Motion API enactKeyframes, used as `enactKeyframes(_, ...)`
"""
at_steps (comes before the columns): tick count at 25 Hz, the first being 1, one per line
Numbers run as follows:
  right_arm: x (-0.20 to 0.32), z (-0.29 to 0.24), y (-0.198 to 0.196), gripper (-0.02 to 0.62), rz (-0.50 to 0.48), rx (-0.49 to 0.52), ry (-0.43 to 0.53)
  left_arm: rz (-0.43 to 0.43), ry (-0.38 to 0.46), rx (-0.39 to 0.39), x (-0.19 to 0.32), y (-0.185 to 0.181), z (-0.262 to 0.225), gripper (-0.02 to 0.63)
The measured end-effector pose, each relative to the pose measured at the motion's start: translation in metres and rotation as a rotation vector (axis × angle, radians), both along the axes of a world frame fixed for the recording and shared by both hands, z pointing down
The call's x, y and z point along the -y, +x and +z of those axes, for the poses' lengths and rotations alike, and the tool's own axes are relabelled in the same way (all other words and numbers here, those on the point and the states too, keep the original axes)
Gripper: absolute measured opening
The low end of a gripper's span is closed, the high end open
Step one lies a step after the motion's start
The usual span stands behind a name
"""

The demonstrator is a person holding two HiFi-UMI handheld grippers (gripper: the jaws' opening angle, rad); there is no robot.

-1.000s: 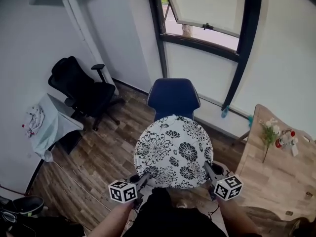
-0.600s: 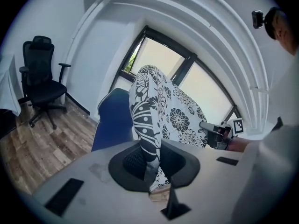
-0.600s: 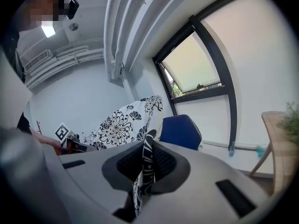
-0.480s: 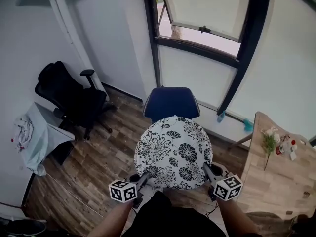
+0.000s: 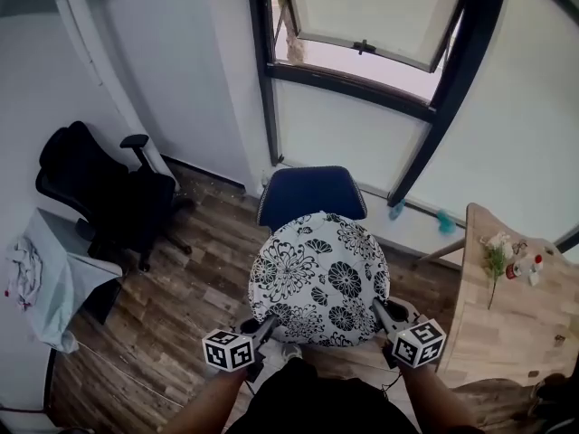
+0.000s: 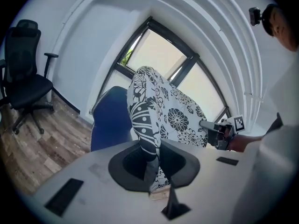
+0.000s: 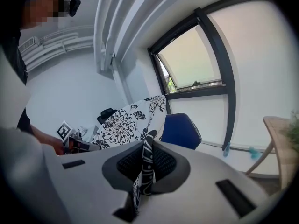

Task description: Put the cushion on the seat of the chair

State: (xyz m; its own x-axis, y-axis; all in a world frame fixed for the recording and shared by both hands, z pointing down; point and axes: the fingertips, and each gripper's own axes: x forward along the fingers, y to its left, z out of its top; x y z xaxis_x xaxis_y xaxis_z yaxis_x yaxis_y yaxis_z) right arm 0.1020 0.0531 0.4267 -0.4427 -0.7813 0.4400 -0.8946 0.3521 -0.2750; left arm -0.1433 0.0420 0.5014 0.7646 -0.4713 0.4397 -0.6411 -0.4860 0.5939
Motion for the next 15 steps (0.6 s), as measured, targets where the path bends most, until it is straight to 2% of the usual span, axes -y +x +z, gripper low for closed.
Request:
enactKeyframes(6, 0.025, 0.011, -0.014, 0.035, 0.062, -0.021, -0.016, 0.064, -0.023, -0.011, 0.027, -0.015, 0.016, 0.034)
enactKeyframes(10, 0.033, 0.015, -0.018, 0.035, 0.091, -0.031, -0.032, 0.102, -0.034, -0.023, 0.038, -0.012, 0.022, 0.034)
enactKeyframes(15, 0.038, 0.030, -0.016, 0.035, 0.104, -0.036, -0.067, 0.111, -0.038, -0.009, 0.045, -0.011, 0.034, 0.034)
